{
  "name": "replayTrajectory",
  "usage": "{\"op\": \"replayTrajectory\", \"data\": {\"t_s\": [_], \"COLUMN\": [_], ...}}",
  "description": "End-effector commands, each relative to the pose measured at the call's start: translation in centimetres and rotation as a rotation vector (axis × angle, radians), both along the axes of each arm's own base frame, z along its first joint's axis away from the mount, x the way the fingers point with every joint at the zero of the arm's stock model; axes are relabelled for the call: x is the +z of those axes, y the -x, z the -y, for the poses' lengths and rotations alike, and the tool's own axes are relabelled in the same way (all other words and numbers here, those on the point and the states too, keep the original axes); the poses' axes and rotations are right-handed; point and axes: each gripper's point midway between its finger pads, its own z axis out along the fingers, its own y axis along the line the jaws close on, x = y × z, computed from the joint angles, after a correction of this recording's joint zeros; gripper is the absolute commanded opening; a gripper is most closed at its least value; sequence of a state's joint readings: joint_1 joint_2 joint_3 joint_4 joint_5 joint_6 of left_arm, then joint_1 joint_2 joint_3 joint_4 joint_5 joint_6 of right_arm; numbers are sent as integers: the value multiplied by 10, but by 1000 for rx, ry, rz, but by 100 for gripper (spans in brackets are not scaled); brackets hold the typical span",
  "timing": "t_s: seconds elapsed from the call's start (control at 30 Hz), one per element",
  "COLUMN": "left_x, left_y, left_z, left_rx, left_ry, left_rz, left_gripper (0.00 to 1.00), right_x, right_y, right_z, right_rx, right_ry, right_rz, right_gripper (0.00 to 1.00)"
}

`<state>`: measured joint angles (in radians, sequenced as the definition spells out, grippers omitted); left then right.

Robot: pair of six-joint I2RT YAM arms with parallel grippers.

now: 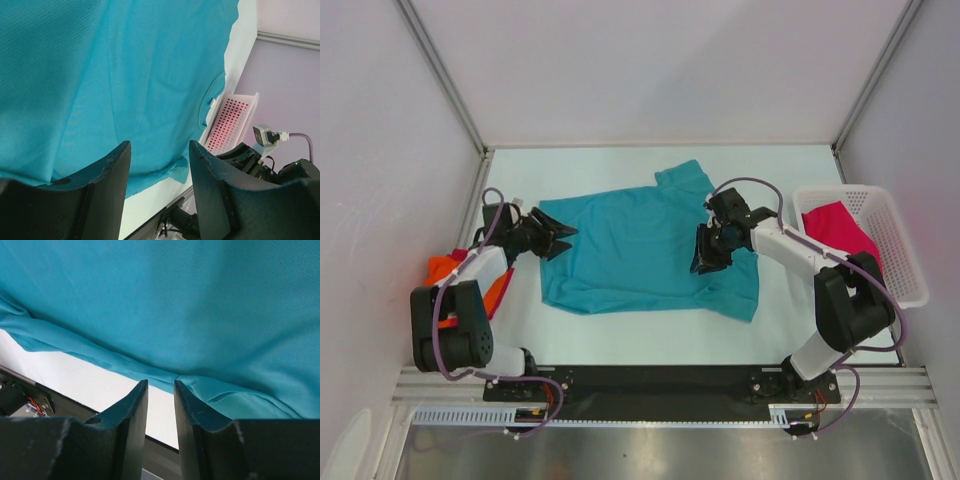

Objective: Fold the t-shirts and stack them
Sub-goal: Flatten out the tshirt

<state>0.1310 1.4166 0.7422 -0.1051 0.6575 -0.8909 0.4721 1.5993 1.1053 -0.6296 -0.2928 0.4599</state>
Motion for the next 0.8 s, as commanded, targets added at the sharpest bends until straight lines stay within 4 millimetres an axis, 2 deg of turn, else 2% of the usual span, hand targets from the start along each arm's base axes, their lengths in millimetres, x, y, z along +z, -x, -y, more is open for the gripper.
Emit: {"op": "replayTrajectory", "data": {"t_s": [0.0,0.2,0.33,0.43,0.47,0.53,0.57,0.6,0.67,0.7,0.77], "left_x": [0,-22,-29,-37,-51,-52,-57,-58,-59,-57,-55], "left_y": [-15,-7,10,25,39,45,56,55,68,66,71], "left_z": [16,36,46,43,36,26,21,13,12,6,2], "left_rx": [-48,-97,-138,-175,-165,-191,-195,-202,-240,-247,-256], "left_ry": [54,85,86,-5,-62,-160,-191,-254,-330,-393,-425], "left_rz": [51,4,-11,-20,-110,-102,-151,-143,-175,-162,-177], "left_gripper": [55,54,51,46,43,41,40,39,39,39,38], "right_x": [-8,-10,-10,-12,-13,-13,-13,-13,-13,-13,-12], "right_y": [-5,-7,-6,-6,-6,-5,-6,-5,-5,-6,-7], "right_z": [-3,-1,3,7,8,9,8,8,6,6,6], "right_rx": [6,11,13,11,13,16,16,15,19,18,18], "right_ry": [1,18,41,61,66,69,67,65,59,58,57], "right_rz": [15,15,18,20,19,19,22,18,16,16,18], "right_gripper": [32,32,32,32,32,32,32,32,32,32,32]}}
